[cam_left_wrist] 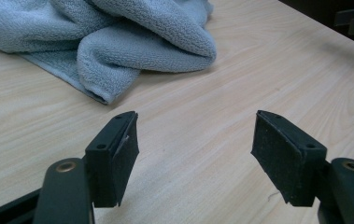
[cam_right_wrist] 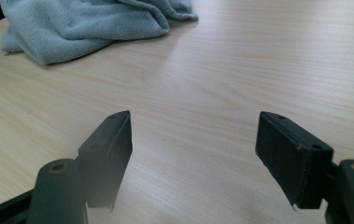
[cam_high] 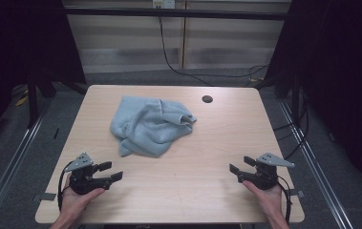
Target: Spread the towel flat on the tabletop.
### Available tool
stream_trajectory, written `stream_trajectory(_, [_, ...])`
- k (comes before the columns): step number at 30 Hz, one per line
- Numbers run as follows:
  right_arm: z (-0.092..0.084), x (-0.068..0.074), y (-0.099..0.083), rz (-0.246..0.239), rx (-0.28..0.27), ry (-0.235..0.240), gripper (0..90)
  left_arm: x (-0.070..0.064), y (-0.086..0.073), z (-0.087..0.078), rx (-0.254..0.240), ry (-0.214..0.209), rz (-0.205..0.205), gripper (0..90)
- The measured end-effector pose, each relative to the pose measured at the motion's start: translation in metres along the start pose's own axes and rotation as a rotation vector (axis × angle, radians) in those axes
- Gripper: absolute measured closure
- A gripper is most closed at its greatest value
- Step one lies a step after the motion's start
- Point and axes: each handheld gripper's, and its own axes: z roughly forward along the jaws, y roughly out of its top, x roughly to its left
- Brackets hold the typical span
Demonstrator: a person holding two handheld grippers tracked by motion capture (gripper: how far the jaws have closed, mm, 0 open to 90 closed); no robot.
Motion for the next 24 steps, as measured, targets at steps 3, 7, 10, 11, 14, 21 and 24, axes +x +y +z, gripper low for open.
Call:
stream_trajectory(3, [0.000, 0.000, 0.001, 0.003, 0.007, 0.059, 33.9, 0.001, 0.000, -0.001, -0.005, 0.001, -0.005, 29.6])
stream_trajectory(7, [-0.002, 0.000, 0.002, 0.008, 0.006, 0.095, 36.8, 0.003, 0.002, -0.004, -0.013, 0.011, -0.016, 29.7])
stream_trajectory(10, [-0.005, 0.002, 0.003, 0.012, 0.008, 0.108, 35.4, 0.003, 0.004, -0.003, 0.001, -0.012, -0.001, 31.4])
stream_trajectory(11, [-0.006, 0.003, 0.002, 0.007, 0.014, 0.092, 35.6, 0.004, 0.005, -0.002, 0.004, -0.025, -0.006, 32.4])
stream_trajectory(14, [-0.005, 0.005, 0.002, 0.006, 0.031, 0.101, 33.1, 0.005, 0.010, 0.000, 0.015, -0.038, -0.019, 32.9])
stream_trajectory(21, [-0.009, 0.017, 0.004, -0.034, 0.056, 0.122, 31.1, 0.012, 0.035, 0.016, 0.055, -0.064, 0.030, 41.9])
stream_trajectory(24, [-0.009, 0.019, 0.003, -0.033, 0.067, 0.140, 29.6, 0.015, 0.050, 0.023, 0.068, -0.020, 0.069, 40.8])
